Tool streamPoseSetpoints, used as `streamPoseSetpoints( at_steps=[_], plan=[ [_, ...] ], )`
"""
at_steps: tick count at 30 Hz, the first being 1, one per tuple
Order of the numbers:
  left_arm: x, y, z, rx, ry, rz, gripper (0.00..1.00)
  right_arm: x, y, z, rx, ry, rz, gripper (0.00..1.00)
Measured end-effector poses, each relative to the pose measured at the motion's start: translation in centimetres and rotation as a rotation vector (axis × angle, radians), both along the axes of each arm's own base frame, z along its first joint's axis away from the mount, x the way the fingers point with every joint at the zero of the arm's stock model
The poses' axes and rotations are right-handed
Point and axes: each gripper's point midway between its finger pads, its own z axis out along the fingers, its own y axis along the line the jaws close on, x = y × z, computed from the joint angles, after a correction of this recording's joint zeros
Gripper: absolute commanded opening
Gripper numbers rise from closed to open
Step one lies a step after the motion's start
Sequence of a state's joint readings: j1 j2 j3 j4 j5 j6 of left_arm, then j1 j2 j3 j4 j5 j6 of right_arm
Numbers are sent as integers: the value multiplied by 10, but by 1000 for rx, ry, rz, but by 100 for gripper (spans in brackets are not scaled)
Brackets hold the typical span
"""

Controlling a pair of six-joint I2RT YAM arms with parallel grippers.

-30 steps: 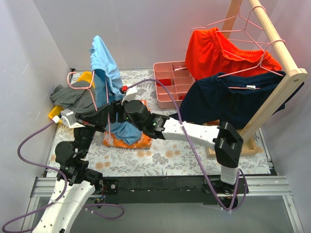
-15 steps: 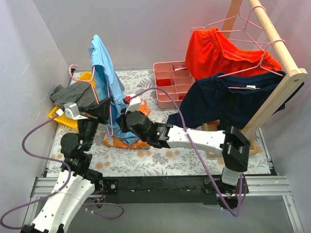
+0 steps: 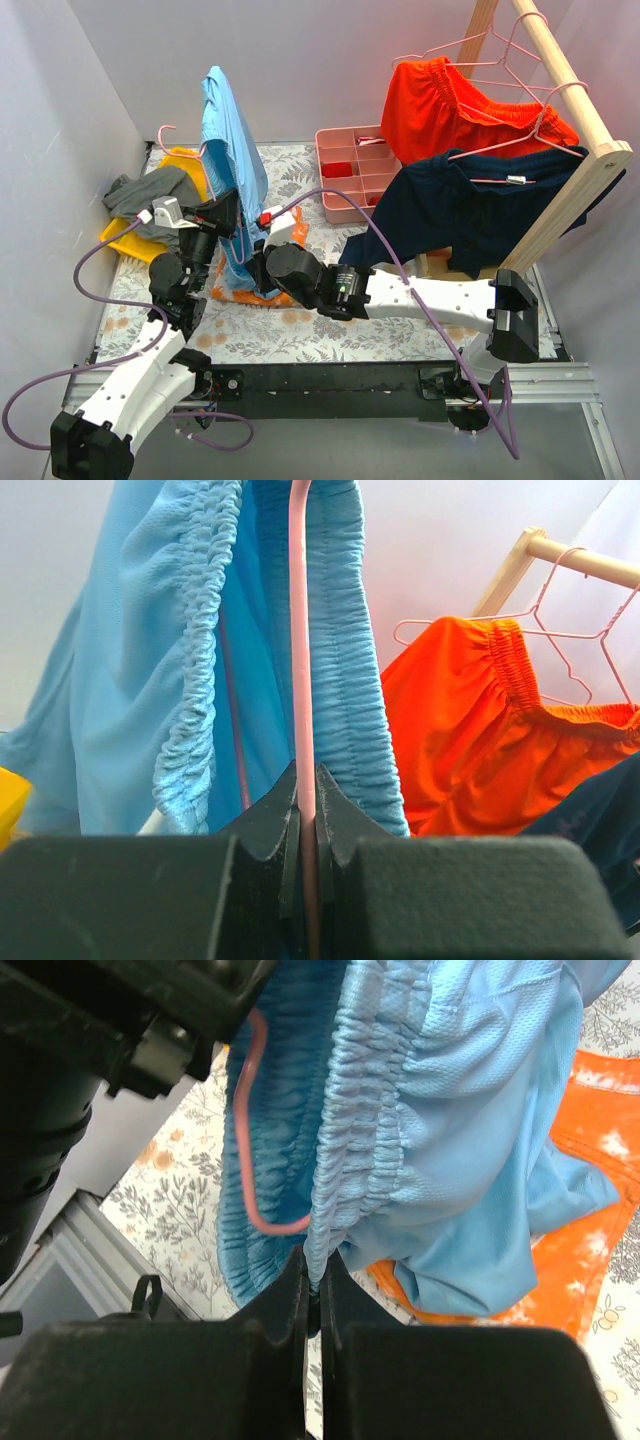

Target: Place the shorts on the hanger

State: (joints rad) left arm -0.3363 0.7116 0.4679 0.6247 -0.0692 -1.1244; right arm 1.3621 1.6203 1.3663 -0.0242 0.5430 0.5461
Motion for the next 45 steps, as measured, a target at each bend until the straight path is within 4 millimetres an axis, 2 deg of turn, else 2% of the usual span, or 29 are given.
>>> streamPoseSetpoints(
  at_steps=[7, 12, 15, 19, 23, 25, 28, 29, 30, 32, 38, 40, 42, 43, 44, 45],
  plan=[
    [0, -1, -8, 15, 31, -6, 0, -4, -4, 4, -49, -1, 15, 1],
    [-19, 1, -15, 6, 72, -34, 0, 7, -4, 35, -31, 7, 43, 1],
    [-32, 2, -27, -15, 121, -55, 0, 14, -3, 41, -10, 28, 67, 1],
    [-36, 1, -71, -46, 256, -70, 0, 10, 3, 20, -35, 100, 141, 1],
    [-35, -4, -134, -81, 445, -86, 0, 2, 8, -23, -104, 171, 184, 1],
    [-37, -10, -172, -102, 561, -98, 0, 0, 2, -48, -146, 209, 186, 1],
    [-40, -18, -207, -123, 685, -109, 1, 1, -12, -81, -197, 262, 174, 1],
    [-41, -19, -215, -130, 721, -109, 8, 1, -17, -93, -215, 282, 170, 1],
    [-42, -21, -222, -138, 749, -107, 10, 2, -22, -102, -229, 300, 165, 1],
    [-42, -22, -228, -151, 779, -104, 18, 3, -27, -110, -239, 319, 157, 1],
    [-38, -18, -246, -161, 863, -49, 24, 5, -26, -113, -215, 329, 162, 1],
    [-35, -13, -243, -160, 865, -17, 30, 5, -26, -116, -211, 331, 166, 1],
    [-26, -9, -229, -149, 852, 23, 34, 5, -27, -120, -214, 340, 170, 1],
    [-21, -6, -221, -139, 839, 44, 43, 6, -28, -121, -211, 345, 169, 1],
    [-15, -3, -208, -126, 813, 72, 43, 8, -30, -123, -210, 350, 167, 1],
    [-14, 0, -207, -112, 810, 86, 43, 9, -30, -123, -208, 352, 167, 1]
  ],
)
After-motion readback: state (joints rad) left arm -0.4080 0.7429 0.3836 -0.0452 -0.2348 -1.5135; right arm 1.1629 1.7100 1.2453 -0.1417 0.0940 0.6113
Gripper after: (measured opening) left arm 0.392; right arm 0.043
